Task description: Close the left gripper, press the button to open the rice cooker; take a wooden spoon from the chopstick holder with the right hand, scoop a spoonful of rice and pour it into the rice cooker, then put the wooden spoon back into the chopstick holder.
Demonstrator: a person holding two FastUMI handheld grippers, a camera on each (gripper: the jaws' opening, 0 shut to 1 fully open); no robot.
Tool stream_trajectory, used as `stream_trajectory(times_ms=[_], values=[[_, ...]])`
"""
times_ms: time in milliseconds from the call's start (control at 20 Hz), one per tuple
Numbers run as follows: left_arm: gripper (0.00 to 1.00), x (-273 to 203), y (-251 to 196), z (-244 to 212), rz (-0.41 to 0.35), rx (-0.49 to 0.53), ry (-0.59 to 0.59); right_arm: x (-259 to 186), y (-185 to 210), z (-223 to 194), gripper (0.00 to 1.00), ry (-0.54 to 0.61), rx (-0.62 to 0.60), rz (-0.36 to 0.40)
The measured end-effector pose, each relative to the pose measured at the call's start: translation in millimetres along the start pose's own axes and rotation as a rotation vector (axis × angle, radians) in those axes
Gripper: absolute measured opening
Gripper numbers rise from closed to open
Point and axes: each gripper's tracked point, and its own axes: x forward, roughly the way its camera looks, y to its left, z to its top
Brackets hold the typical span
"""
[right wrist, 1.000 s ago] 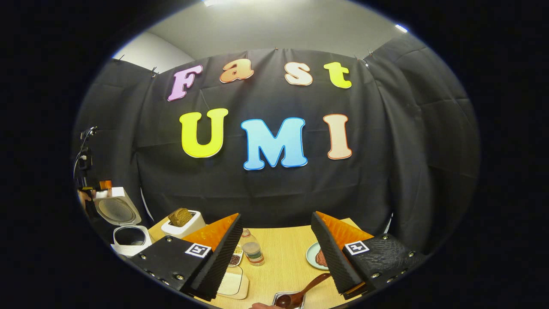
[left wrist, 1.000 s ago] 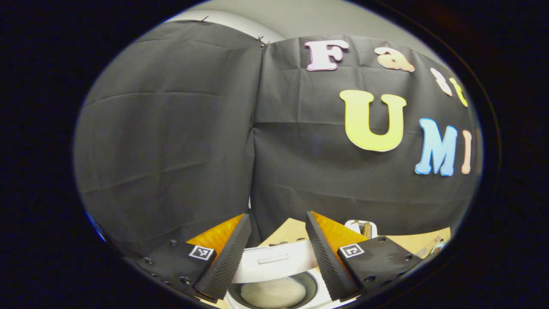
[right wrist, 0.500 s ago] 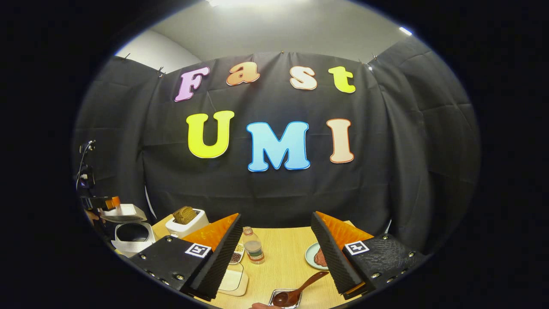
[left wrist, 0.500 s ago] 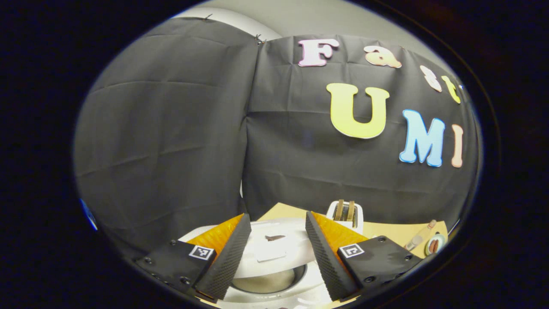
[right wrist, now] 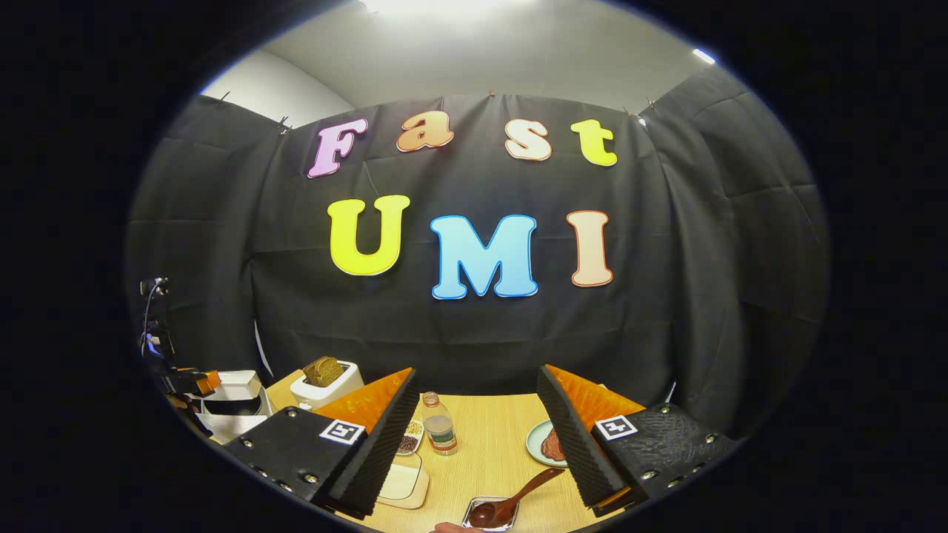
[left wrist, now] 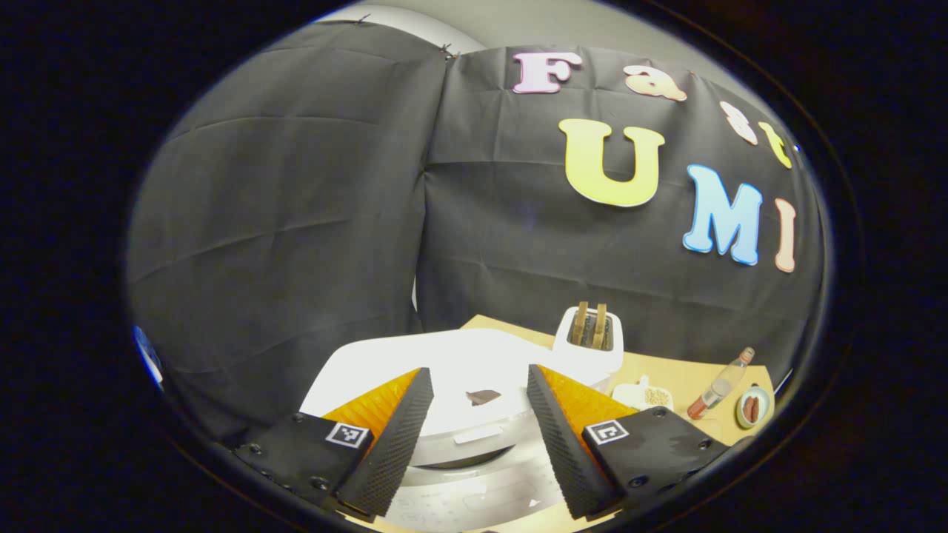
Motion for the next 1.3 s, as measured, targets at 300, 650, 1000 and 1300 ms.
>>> stream_trajectory(times_ms=[300, 650, 1000, 1300], values=[[0.92, -1, -7, -32, -0.025, -0.048, 0.077, -6, 17, 8, 0.98, -0.018, 0.009, 0.048], [0.93, 1, -5, -72, -0.022, 0.036, 0.166, -10, 26, -5, 0.93, 0.019, 0.037, 0.063], [0.93, 6, -6, -67, -0.060, 0.041, 0.180, -14, 38, -8, 0.98, 0.042, 0.071, 0.055], [0.93, -27, -13, 6, -0.138, 0.039, 0.027, -27, 31, -3, 0.98, 0.037, 0.073, 0.011]])
